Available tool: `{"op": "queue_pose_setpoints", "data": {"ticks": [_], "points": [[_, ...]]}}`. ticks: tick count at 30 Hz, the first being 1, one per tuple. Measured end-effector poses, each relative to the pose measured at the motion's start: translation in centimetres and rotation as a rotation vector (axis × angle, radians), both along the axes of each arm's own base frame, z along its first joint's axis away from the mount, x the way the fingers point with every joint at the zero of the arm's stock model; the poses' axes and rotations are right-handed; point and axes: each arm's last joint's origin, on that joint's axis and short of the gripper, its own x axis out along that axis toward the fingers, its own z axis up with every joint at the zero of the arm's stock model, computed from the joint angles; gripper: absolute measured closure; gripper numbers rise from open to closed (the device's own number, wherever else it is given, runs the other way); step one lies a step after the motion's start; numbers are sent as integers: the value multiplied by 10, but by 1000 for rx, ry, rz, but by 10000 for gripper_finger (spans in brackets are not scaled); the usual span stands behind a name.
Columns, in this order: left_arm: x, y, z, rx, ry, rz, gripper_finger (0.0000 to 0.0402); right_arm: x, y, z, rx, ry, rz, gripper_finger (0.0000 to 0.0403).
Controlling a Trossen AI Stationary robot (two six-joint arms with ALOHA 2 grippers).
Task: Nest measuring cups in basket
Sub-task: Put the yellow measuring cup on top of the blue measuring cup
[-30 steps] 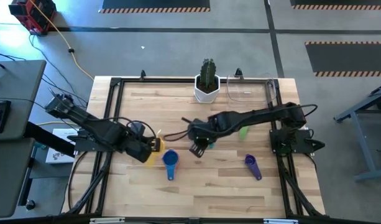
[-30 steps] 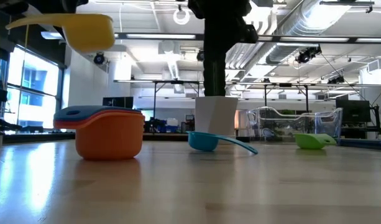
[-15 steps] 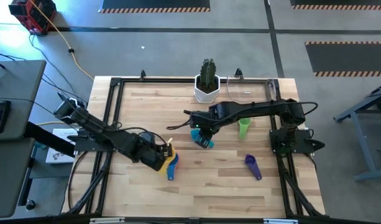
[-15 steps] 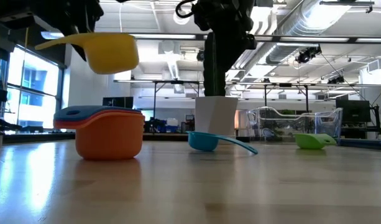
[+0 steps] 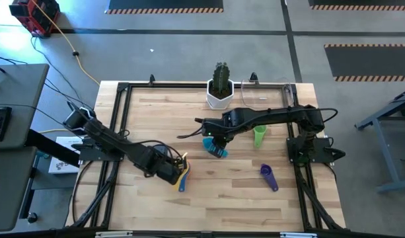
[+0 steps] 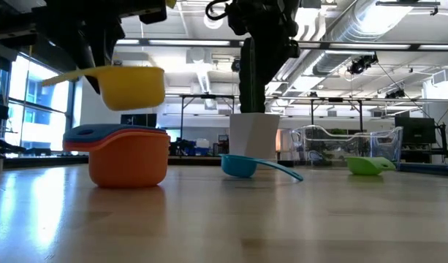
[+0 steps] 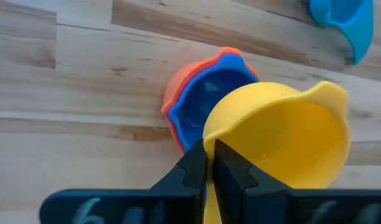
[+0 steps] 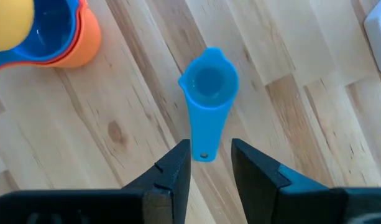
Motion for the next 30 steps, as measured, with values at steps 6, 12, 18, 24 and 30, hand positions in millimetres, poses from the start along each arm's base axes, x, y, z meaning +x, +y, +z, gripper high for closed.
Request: {"op": "queue_pose_setpoints", "data": {"ticks": [6,12,18,24,30], "points": [[8,6,-10,6,47,-6,392,-1,0,0,-1,9,3,295],[10,12,-11,-10,68,-15,392,-1,0,0,-1,10,3,295],[11,13,-11,-2,72,-39,392,-1,0,0,-2,13,4,295],[10,13,-11,3,81,-91,379,-1,0,0,-3,14,6,295],[11,14,-11,-10,87,-97,330,-1,0,0,1,14,7,295]]}}
